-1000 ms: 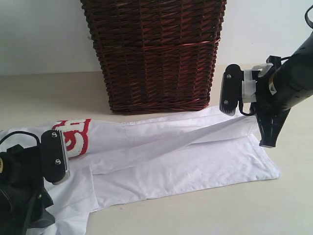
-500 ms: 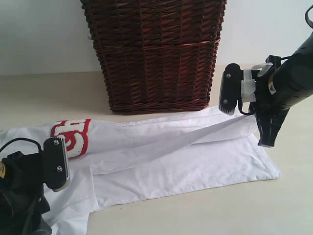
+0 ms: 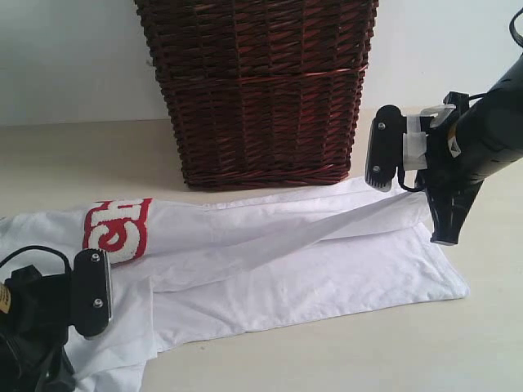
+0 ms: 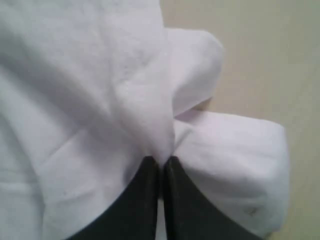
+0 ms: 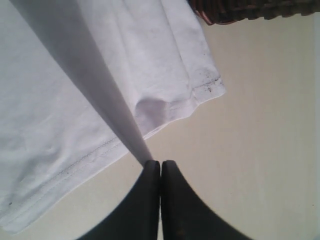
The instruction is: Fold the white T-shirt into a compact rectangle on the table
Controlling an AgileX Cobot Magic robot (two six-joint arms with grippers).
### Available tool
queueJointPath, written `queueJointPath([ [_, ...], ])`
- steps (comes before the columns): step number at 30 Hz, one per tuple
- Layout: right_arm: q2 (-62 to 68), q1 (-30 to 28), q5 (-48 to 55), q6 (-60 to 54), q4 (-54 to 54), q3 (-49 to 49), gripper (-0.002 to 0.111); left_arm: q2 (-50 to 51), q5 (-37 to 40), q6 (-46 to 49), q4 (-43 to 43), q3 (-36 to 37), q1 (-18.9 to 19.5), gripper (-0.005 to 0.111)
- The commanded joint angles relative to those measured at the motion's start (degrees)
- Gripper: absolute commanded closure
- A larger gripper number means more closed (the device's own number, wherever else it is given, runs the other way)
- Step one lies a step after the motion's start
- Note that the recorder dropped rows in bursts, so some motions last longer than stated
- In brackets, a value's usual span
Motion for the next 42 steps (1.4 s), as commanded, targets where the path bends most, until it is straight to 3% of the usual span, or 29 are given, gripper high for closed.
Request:
queueJointPath([
  [1,-0.6,0.0,-0.3,0.0,0.2,0.1,0.108,-1.9,4.2,-0.2,0.8,-3.1,-0.3,0.107],
  [9,-1.9,0.0,-0.5,0.0,0.2,0.1,0.108,-3.1,12.9,-0.4,3.5,-5.6,-0.3,0.107],
  [19,-4.1,0.0,-0.2,-0.2,0.2,0.1,0.108,-4.5,14.2,-0.4,3.5,-7.3,-0.3,0.107],
  [31,-6.3,1.7,0.8,-0.2,1.5,0.1,0.108,-6.1,22.4,-0.4,3.8,-9.6,-0.3,0.107],
  [37,-11.9,6.2,10.3,-2.8,3.2,0.1,0.108,-6.1,22.0,-0.4,4.9,-9.6,-0.3,0.107],
  [42,-14.9,8.4,24.9,-17.2,16.0,0.1,0.108,-6.1,21.9,-0.4,5.7,-9.6,-0.3,0.107],
])
